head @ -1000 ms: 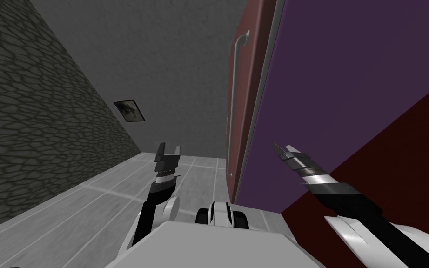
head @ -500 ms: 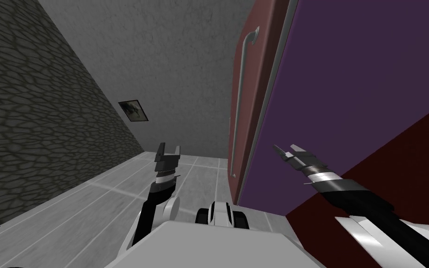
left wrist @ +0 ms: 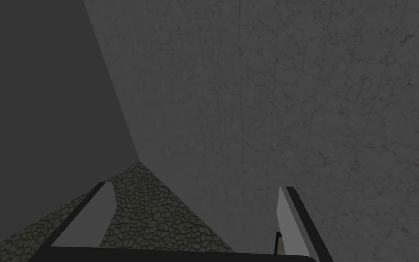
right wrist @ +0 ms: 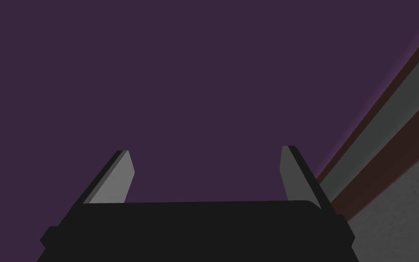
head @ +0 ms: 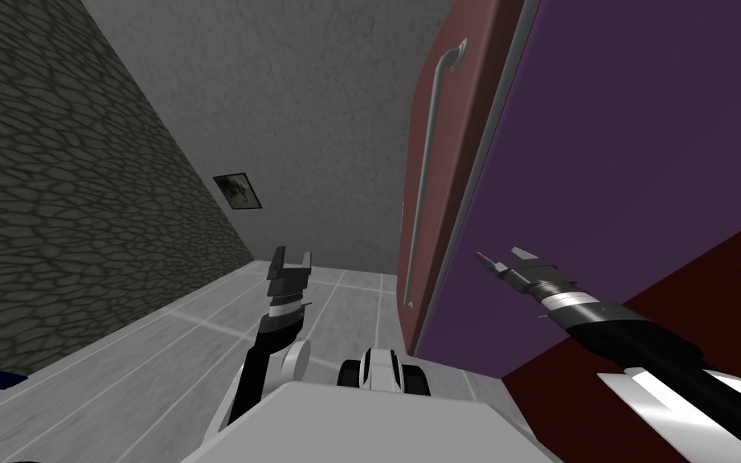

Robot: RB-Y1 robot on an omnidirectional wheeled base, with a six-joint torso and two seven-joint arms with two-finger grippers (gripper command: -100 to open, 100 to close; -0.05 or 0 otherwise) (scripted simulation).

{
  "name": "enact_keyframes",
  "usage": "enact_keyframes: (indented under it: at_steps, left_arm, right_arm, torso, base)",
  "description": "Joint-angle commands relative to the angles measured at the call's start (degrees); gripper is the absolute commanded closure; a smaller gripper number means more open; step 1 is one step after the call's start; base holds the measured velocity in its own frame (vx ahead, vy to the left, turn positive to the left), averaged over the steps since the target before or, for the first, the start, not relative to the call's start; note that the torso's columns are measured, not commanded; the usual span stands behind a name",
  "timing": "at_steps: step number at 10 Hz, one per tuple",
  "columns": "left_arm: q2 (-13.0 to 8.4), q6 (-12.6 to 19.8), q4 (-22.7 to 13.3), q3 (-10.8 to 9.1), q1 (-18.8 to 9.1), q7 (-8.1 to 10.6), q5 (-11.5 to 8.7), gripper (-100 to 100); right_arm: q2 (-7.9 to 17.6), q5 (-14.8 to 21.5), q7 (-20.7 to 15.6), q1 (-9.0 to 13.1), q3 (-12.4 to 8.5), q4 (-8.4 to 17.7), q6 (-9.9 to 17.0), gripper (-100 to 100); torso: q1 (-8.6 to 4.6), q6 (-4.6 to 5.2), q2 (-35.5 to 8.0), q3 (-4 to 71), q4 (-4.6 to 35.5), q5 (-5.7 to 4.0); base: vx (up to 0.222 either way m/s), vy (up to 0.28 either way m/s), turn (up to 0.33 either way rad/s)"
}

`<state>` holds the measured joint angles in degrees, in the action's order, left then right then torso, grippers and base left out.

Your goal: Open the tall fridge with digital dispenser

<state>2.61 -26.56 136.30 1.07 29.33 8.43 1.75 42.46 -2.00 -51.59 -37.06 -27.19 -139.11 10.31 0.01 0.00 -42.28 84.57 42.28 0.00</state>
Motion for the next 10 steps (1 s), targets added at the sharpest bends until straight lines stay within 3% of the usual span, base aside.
enact_keyframes:
  at_steps: [1, 2, 3, 4, 5, 6, 7, 8, 9, 10]
  left_arm:
    - [0.00, 0.00, 0.00, 0.00, 0.00, 0.00, 0.00, 0]
    - [0.00, 0.00, 0.00, 0.00, 0.00, 0.00, 0.00, 0]
    - [0.00, 0.00, 0.00, 0.00, 0.00, 0.00, 0.00, 0]
    - [0.00, 0.00, 0.00, 0.00, 0.00, 0.00, 0.00, 0]
    - [0.00, 0.00, 0.00, 0.00, 0.00, 0.00, 0.00, 0]
    - [0.00, 0.00, 0.00, 0.00, 0.00, 0.00, 0.00, 0]
    - [0.00, 0.00, 0.00, 0.00, 0.00, 0.00, 0.00, 0]
    - [0.00, 0.00, 0.00, 0.00, 0.00, 0.00, 0.00, 0]
    - [0.00, 0.00, 0.00, 0.00, 0.00, 0.00, 0.00, 0]
    - [0.00, 0.00, 0.00, 0.00, 0.00, 0.00, 0.00, 0]
  right_arm:
    - [3.43, 0.00, -4.25, -0.91, -2.09, -0.14, 4.20, -100]
    - [3.43, 0.00, -5.28, -0.91, -2.09, -0.14, 4.69, -100]
    - [5.76, -0.01, -7.17, -1.52, -3.48, -0.07, 7.01, -100]
    - [5.76, -0.01, -8.21, -1.52, -3.48, -0.07, 7.33, -100]
    - [8.09, -0.04, -10.07, -2.12, -4.84, 0.00, 9.71, -100]
    - [8.09, -0.04, -11.11, -2.12, -4.84, 0.00, 9.94, -100]
    - [10.41, -0.06, -13.09, -2.70, -6.18, 0.07, 12.33, -100]
    - [10.41, -0.06, -13.95, -2.70, -6.18, 0.07, 12.49, -100]
    - [12.69, -0.09, -15.95, -3.27, -7.49, 0.10, 14.82, -100]
    - [12.69, -0.09, -16.73, -3.27, -7.49, 0.10, 14.99, -100]
  torso:
    - [-0.03, 0.01, -0.02, -0.02, 0.01, -0.01]
    - [0.04, -0.03, 0.00, 0.00, 0.01, 0.02]
    - [0.02, -0.04, 0.05, 0.04, 0.00, 0.03]
    - [0.01, -0.12, 0.12, 0.12, 0.03, 0.10]
    - [-0.01, -0.13, 0.21, 0.18, 0.00, 0.10]
    - [0.01, -0.15, 0.30, 0.23, -0.04, 0.08]
    - [-0.02, -0.19, 0.38, 0.29, -0.07, 0.06]
    - [-0.02, -0.24, 0.53, 0.40, -0.08, 0.10]
    - [-0.04, -0.29, 0.60, 0.45, -0.10, 0.10]
    - [0.02, -0.39, 0.71, 0.54, -0.13, 0.13]
  base:
    - [0.007, 0.069, 0.047]
    - [0.006, 0.061, 0.026]
    - [0.011, 0.057, 0.045]
    - [0.006, 0.045, 0.022]
    - [0.004, 0.054, 0.036]
    - [0.002, 0.047, 0.029]
    - [0.008, 0.061, 0.047]
    - [0.004, 0.052, 0.030]
    - [0.007, 0.059, 0.048]
    - [0.003, 0.046, 0.017]
